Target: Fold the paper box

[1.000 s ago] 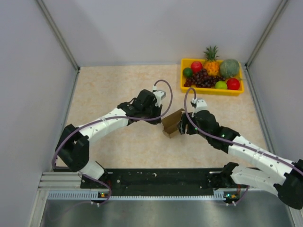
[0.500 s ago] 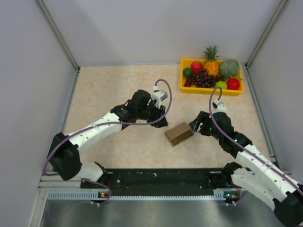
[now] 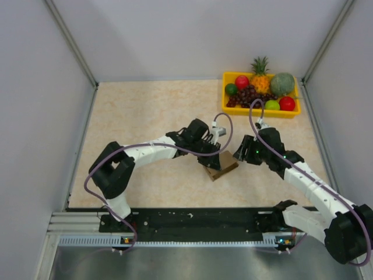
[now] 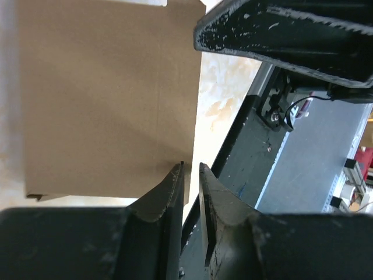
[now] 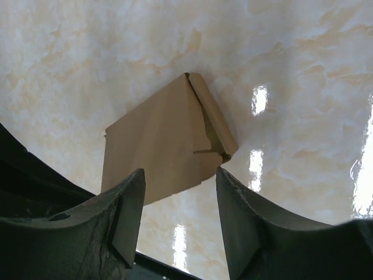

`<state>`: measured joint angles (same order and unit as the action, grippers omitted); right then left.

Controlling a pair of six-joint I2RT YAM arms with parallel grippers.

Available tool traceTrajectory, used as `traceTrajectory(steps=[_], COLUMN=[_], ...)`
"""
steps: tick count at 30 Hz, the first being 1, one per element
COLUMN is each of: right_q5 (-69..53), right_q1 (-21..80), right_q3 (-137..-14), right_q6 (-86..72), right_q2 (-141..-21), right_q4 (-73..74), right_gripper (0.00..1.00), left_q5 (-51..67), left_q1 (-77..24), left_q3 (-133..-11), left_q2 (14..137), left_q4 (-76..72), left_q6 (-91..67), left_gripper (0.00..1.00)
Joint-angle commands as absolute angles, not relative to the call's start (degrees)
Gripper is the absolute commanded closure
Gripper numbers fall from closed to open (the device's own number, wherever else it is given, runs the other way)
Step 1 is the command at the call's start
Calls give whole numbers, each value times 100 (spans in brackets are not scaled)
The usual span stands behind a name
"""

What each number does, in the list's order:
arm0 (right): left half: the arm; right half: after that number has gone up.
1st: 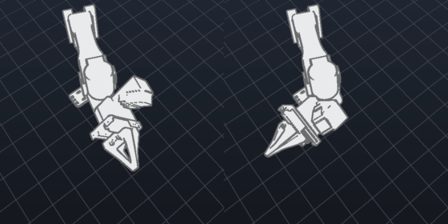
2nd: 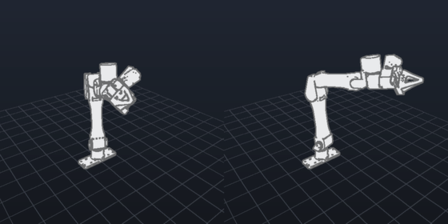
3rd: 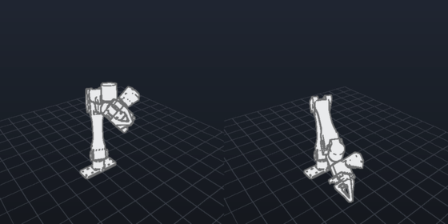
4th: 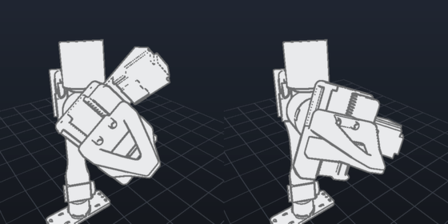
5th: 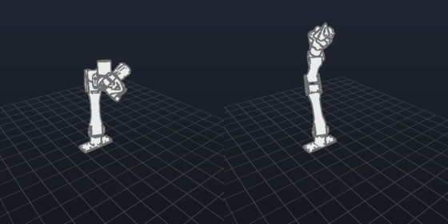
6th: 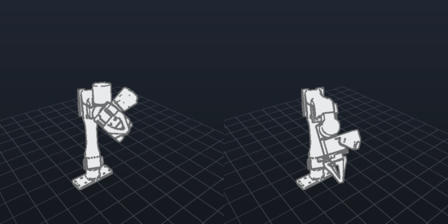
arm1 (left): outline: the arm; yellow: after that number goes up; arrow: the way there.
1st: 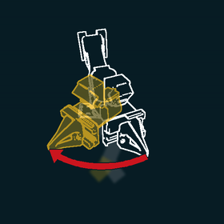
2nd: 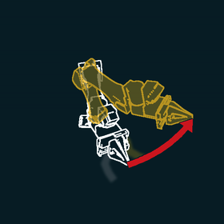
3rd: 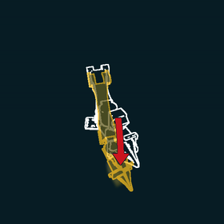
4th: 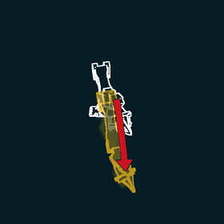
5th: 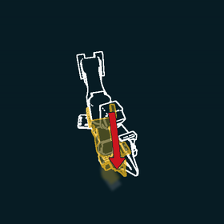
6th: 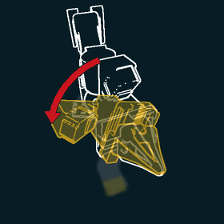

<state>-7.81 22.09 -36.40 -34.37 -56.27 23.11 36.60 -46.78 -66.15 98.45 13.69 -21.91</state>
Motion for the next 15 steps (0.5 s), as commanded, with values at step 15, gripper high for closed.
traceTrajectory(steps=[15], right_q5=[-677], right_q1=[2162], right_q3=[-3235], right_q6=[-3234], right_q2=[-6380], right_q4=[1828], right_gripper=[64], left_q5=[2944], left_q1=[-4975], left_q3=[-6618], left_q2=[10626], left_q4=[765], left_q6=[-2197], left_gripper=[82])
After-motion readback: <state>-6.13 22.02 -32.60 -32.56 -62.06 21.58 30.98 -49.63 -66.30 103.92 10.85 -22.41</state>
